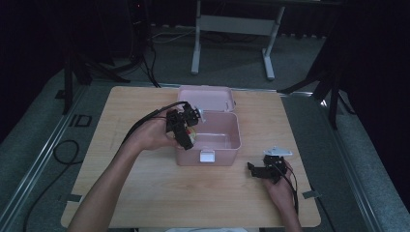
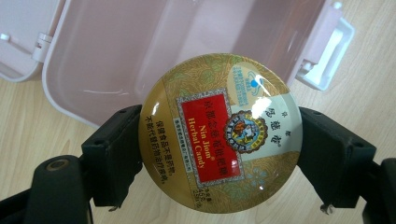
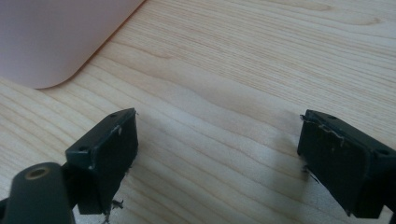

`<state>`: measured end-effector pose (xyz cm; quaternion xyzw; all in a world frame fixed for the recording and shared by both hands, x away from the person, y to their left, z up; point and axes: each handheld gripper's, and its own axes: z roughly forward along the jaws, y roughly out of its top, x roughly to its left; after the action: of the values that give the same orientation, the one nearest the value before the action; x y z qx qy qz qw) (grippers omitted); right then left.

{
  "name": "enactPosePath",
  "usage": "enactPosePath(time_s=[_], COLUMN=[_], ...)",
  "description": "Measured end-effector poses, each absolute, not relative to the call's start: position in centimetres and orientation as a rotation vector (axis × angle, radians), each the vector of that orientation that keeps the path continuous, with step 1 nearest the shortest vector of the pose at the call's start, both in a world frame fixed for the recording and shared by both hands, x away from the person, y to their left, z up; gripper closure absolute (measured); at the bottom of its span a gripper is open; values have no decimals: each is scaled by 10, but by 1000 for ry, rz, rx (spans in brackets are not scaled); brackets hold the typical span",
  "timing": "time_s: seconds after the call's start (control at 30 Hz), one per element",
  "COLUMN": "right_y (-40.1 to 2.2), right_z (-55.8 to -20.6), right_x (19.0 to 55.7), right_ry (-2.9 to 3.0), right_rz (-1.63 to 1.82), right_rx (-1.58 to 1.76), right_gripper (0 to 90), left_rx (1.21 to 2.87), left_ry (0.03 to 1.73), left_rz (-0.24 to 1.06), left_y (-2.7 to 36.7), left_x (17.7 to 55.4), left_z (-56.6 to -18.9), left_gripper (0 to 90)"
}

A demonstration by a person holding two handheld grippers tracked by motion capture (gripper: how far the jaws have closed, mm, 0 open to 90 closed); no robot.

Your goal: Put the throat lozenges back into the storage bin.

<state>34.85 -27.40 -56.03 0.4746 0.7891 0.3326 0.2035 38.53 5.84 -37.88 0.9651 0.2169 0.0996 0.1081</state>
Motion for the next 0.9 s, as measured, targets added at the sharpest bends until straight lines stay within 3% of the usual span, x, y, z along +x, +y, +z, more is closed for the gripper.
enactPosePath(time_s=[0.9], right_y=[-274], right_z=[-560], right_x=[348], right_ry=[2203], right_rz=[929], right_rx=[1325], right_gripper=[119], left_rx=[2876], left_ry=[665], left_rz=[272], left_y=[50], left_x=[397], left_z=[-379], left_gripper=[206])
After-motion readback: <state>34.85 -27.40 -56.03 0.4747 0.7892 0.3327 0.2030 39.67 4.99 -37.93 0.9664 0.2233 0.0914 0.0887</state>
